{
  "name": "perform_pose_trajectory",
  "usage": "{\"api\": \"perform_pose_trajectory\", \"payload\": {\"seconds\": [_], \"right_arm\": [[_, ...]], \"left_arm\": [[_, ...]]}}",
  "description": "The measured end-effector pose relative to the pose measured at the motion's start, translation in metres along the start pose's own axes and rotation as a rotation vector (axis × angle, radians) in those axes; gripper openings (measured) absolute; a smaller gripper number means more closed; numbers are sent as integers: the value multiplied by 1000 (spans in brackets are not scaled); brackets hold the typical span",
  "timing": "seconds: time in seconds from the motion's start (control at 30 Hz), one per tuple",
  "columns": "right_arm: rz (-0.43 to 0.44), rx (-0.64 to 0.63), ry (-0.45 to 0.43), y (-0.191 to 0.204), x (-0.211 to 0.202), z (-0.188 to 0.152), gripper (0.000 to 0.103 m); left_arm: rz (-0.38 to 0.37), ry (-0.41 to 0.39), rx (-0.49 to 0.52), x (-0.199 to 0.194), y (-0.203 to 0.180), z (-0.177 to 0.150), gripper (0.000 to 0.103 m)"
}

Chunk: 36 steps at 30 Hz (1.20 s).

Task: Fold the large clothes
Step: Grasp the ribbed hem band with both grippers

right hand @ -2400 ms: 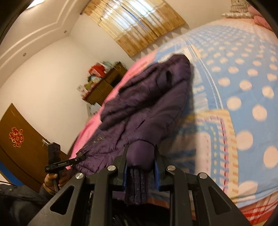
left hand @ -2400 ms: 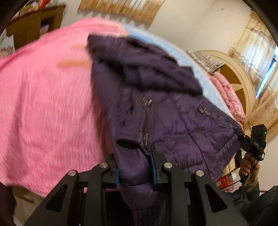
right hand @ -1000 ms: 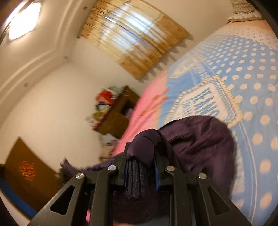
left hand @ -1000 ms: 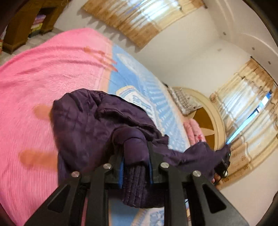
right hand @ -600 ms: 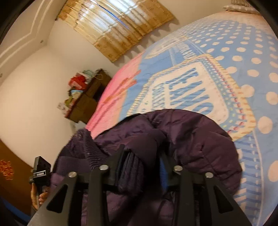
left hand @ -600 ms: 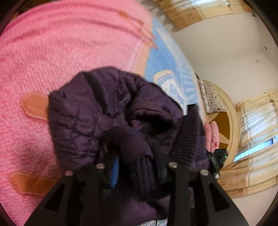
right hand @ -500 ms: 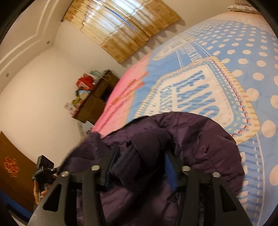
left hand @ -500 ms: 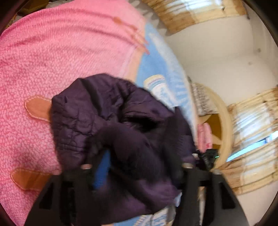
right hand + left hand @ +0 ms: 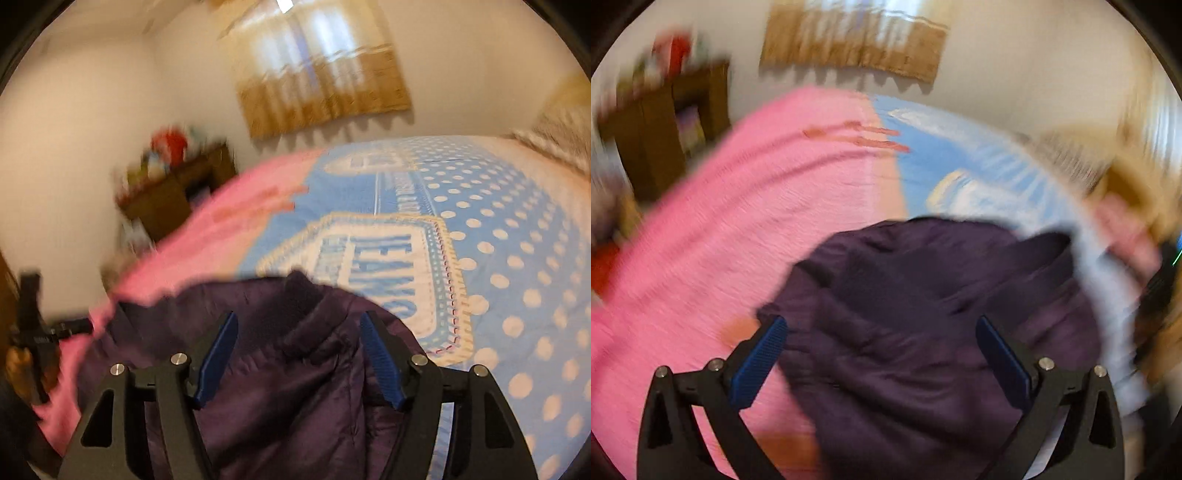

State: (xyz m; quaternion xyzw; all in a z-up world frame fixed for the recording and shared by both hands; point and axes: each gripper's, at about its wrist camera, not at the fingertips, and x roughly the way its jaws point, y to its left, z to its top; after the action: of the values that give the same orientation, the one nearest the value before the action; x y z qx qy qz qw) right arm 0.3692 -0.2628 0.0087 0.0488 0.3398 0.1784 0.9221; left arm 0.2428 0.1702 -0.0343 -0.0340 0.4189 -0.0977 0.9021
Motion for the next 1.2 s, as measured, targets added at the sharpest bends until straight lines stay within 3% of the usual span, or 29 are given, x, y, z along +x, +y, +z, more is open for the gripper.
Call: {"api": "perform_pose_trajectory", "payload": {"seconds": [0.07, 0.27, 0.33, 0.4, 0.5, 0.53, 0.57, 0.73, 0.77, 0.8, 0.83, 0.87, 0.93, 1.0, 1.03, 1.07, 1.1, 1.13, 1.2], "right_arm": [[11, -42, 56, 5, 17, -4, 69], [-63, -82, 187, 1, 70, -16, 67], [-82, -133, 195, 7, 76, -18, 51], [-124, -174, 193, 13, 75, -17, 1], [-140, -163, 183, 10, 71, -14, 1], [-133, -157, 165, 9, 66, -13, 1], [-121, -152, 160, 8, 64, -13, 1], [-75, -98, 114, 3, 53, -2, 6], [-81, -94, 107, 3, 52, 2, 29], [-77, -94, 105, 4, 51, 4, 66], [-58, -91, 88, 6, 50, 6, 78], [-52, -100, 75, 8, 49, 7, 82], [-90, -173, 101, 17, 58, 8, 82], [-102, -217, 180, 20, 78, 5, 81], [-119, -231, 239, 20, 94, 0, 76], [-150, -248, 268, 20, 103, -3, 58], [-163, -260, 277, 20, 108, -6, 47], [-157, -260, 261, 22, 107, -5, 40], [-156, -253, 222, 22, 98, -3, 27]], "left_arm": [[29, 13, 59, 16, -5, -6, 103], [63, 6, 74, 29, -7, -12, 102], [68, -2, 88, 33, -9, -10, 97], [85, -1, 117, 33, -19, -9, 87], [89, -27, 161, 28, -29, -9, 57], [102, -55, 173, 23, -31, -8, 32], [123, -66, 183, 20, -34, -6, 14], [113, -62, 138, 19, -23, 1, 18], [126, -69, 130, 19, -22, 1, 25], [123, -71, 122, 19, -20, 0, 32], [121, -66, 112, 20, -18, 0, 56], [131, -67, 96, 20, -17, 0, 76], [133, -85, 79, 21, -16, -1, 88], [94, -59, 85, 30, -17, -1, 88], [70, -32, 89, 36, -18, 0, 82], [78, -24, 99, 42, -19, -1, 69], [95, -22, 112, 45, -21, -1, 61], [111, -16, 122, 47, -21, 0, 42], [91, -22, 102, 44, -17, 3, 32]]}}
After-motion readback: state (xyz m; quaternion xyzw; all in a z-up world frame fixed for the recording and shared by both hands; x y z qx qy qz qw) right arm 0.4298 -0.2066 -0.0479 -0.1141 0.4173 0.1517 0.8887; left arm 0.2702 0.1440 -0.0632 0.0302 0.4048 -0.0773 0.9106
